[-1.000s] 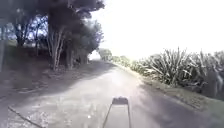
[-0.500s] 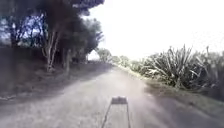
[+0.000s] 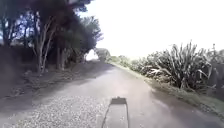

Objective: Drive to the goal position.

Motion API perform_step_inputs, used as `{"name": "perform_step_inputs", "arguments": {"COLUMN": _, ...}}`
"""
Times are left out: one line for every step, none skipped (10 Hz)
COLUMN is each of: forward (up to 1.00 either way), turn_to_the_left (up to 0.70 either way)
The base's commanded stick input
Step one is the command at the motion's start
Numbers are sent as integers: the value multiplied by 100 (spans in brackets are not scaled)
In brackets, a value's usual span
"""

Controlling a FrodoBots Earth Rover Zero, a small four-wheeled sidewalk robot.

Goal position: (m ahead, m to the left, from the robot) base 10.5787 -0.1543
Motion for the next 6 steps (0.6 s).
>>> {"name": "perform_step_inputs", "arguments": {"forward": 100, "turn_to_the_left": 0}}
{"name": "perform_step_inputs", "arguments": {"forward": 100, "turn_to_the_left": 0}}
{"name": "perform_step_inputs", "arguments": {"forward": 100, "turn_to_the_left": 0}}
{"name": "perform_step_inputs", "arguments": {"forward": 100, "turn_to_the_left": 0}}
{"name": "perform_step_inputs", "arguments": {"forward": 100, "turn_to_the_left": 0}}
{"name": "perform_step_inputs", "arguments": {"forward": 100, "turn_to_the_left": 0}}
